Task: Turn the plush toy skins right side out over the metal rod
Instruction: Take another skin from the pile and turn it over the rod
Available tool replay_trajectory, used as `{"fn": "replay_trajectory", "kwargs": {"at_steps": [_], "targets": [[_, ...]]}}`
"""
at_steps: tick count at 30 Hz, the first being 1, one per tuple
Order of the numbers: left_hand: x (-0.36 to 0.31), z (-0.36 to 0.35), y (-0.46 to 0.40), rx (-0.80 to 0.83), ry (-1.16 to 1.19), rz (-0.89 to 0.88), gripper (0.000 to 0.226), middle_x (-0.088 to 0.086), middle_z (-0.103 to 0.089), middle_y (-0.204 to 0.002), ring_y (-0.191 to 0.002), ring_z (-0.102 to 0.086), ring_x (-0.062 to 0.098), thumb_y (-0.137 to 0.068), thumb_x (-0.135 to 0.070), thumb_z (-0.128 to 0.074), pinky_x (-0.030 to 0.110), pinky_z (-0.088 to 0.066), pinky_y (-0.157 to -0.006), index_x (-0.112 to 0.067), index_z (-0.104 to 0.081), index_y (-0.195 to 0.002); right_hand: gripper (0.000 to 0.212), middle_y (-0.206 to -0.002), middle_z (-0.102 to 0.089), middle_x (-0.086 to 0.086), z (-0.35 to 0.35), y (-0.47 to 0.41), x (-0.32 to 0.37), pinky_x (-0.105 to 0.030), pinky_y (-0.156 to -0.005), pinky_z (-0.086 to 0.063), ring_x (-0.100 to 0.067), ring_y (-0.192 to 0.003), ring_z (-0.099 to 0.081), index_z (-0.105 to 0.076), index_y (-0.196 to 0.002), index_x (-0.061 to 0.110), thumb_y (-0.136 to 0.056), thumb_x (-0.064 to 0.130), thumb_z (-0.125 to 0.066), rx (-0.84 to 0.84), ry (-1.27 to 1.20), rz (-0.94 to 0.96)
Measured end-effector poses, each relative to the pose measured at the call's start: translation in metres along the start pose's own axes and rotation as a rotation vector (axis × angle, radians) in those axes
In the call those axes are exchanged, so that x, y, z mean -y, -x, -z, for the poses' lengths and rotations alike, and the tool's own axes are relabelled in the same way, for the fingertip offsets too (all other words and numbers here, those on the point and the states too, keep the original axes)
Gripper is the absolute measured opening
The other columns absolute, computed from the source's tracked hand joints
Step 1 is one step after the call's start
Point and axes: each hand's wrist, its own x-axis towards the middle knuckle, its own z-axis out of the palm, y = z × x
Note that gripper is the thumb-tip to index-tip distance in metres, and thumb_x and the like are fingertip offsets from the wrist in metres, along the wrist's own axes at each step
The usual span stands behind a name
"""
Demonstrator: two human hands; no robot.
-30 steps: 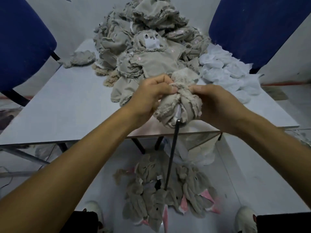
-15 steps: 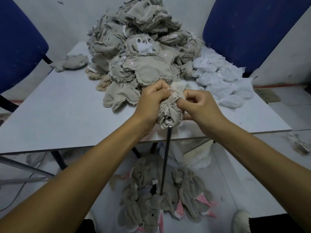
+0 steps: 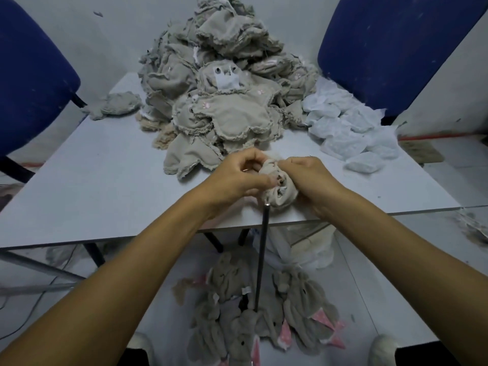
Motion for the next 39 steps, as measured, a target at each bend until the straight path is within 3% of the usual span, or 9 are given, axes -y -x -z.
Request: {"fn": "replay_trajectory", "kwargs": {"at_steps": [7, 11, 13, 18, 26, 29, 32, 34, 39], "targets": [[0.001, 0.016, -0.007, -0.237, 0.36, 0.071, 0.027, -0.001, -0.057, -0.052, -0.036, -0.045, 0.004, -0.094, 0.007, -0.052, 0.013, -0.033, -0.032, -0.009, -0.053, -0.073, 0.014, -0.093, -0.071, -0.014, -0.003, 0.014, 0.008, -0.026, -0.058, -0.059, -0.021, -0.079, -0.069, -0.068, -0.1, 0.004, -0.093, 0.015, -0.065, 0.352, -0.224, -0.02], [0.015, 0.011, -0.009, -0.453, 0.093, 0.097, 0.033, -0.002, -0.052, -0.048, -0.04, -0.044, 0.011, -0.086, 0.008, -0.061, 0.018, -0.036, -0.041, -0.013, -0.052, -0.062, 0.025, -0.093, -0.066, -0.031, -0.014, 0.027, -0.003, -0.053, -0.085, -0.055, -0.033, -0.083, -0.064, -0.062, -0.104, -0.006, -0.087, 0.008, -0.072, 0.305, 0.008, 0.075], [0.022, 0.003, -0.01, -0.557, -0.019, 0.065, 0.035, -0.001, -0.049, -0.054, -0.056, -0.045, 0.017, -0.082, 0.006, -0.063, 0.025, -0.037, -0.054, -0.017, -0.049, -0.059, 0.026, -0.088, -0.061, -0.037, -0.023, 0.031, -0.007, -0.056, -0.078, -0.055, -0.032, -0.074, -0.06, -0.062, -0.097, -0.008, -0.087, 0.013, -0.074, 0.205, 0.054, 0.092], [0.016, 0.003, -0.011, -0.265, 0.326, 0.154, 0.026, 0.0, -0.053, -0.06, -0.058, -0.047, 0.015, -0.085, 0.002, -0.054, 0.021, -0.038, -0.044, -0.017, -0.053, -0.068, 0.021, -0.052, -0.053, 0.005, -0.015, 0.015, -0.013, -0.03, -0.056, -0.042, -0.012, -0.053, -0.05, -0.062, -0.067, 0.015, -0.084, 0.019, -0.074, -0.028, 0.146, 0.186], [0.021, -0.005, 0.0, -0.167, 0.072, -0.012, 0.025, 0.006, -0.056, -0.071, -0.054, -0.056, 0.015, -0.084, 0.013, -0.063, 0.021, -0.049, -0.048, -0.01, -0.055, -0.075, 0.02, -0.053, -0.056, 0.003, -0.02, 0.0, -0.016, -0.035, -0.058, -0.043, -0.017, -0.056, -0.052, -0.059, -0.056, 0.018, -0.072, 0.025, -0.067, -0.22, 0.157, 0.129], [0.02, -0.003, 0.001, -0.261, 0.208, 0.055, 0.026, 0.0, -0.056, -0.059, -0.045, -0.052, 0.008, -0.085, 0.008, -0.065, 0.017, -0.044, -0.041, -0.011, -0.055, -0.071, 0.024, -0.06, -0.058, -0.008, -0.016, 0.001, -0.014, -0.029, -0.048, -0.043, -0.019, -0.051, -0.054, -0.062, -0.059, 0.018, -0.083, 0.017, -0.064, -0.038, 0.028, 0.061], [0.022, 0.001, -0.006, -0.446, 0.286, 0.095, 0.034, -0.003, -0.05, -0.049, -0.038, -0.042, 0.006, -0.087, 0.01, -0.059, 0.017, -0.035, -0.036, -0.012, -0.052, -0.062, 0.019, -0.092, -0.067, -0.017, -0.006, 0.009, -0.01, -0.037, -0.066, -0.056, -0.026, -0.08, -0.067, -0.066, -0.097, 0.008, -0.08, 0.015, -0.072, 0.378, -0.219, -0.058], [0.023, 0.0, -0.012, -0.529, 0.252, 0.101, 0.035, -0.005, -0.048, -0.044, -0.036, -0.039, 0.007, -0.087, 0.009, -0.058, 0.018, -0.033, -0.037, -0.013, -0.051, -0.06, 0.044, -0.09, -0.068, -0.007, -0.002, 0.013, -0.012, -0.027, -0.065, -0.055, -0.016, -0.08, -0.068, -0.061, -0.107, 0.012, -0.069, 0.019, -0.083, 0.447, 0.042, 0.026], [0.025, -0.001, -0.007, -0.376, 0.263, 0.134, 0.031, 0.004, -0.048, -0.056, -0.042, -0.04, 0.01, -0.089, 0.007, -0.059, 0.019, -0.035, -0.04, -0.013, -0.052, -0.066, 0.033, -0.07, -0.061, 0.009, -0.001, 0.021, -0.015, -0.02, -0.057, -0.044, -0.004, -0.063, -0.058, -0.059, -0.091, 0.021, -0.075, 0.042, -0.079, 0.079, 0.683, 0.485]]}}
